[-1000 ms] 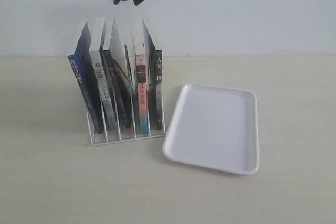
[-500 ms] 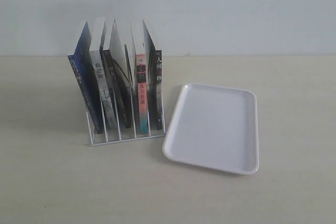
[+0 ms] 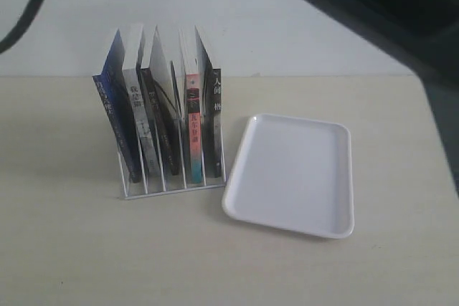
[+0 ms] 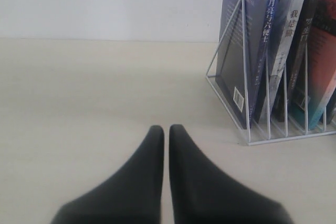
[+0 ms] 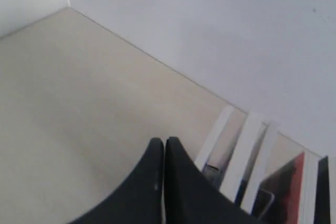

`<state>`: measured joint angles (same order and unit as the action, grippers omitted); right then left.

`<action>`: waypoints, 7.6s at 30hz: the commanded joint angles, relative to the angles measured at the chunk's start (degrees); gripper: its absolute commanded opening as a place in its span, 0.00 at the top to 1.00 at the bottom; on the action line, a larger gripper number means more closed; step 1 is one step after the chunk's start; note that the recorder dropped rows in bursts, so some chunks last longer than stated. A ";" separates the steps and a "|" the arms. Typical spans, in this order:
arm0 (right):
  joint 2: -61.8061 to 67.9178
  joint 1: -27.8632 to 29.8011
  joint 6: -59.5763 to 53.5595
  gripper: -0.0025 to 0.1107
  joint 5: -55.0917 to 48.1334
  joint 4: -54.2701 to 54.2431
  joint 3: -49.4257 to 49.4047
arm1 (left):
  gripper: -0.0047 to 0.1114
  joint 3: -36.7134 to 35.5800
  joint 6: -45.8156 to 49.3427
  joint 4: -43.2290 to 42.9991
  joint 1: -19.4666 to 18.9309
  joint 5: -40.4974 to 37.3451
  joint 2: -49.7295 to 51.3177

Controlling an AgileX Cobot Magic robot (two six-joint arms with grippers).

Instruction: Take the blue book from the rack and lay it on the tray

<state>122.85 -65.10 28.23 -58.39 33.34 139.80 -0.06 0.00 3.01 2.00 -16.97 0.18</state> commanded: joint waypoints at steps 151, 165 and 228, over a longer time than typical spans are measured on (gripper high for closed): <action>-61.58 13.22 -32.10 0.98 -11.39 16.93 -63.65 | 0.92 0.06 0.00 0.23 -0.11 0.25 -0.18; -56.41 26.99 -47.60 0.98 45.21 15.38 -94.96 | 0.92 0.06 0.00 0.23 -0.11 0.25 -0.18; -36.11 37.17 -8.58 0.60 46.98 11.91 -91.73 | 0.92 0.06 0.00 0.23 -0.11 0.25 -0.18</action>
<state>88.70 -28.06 18.50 -11.45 45.97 47.50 -0.06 0.00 3.01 2.00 -16.97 0.18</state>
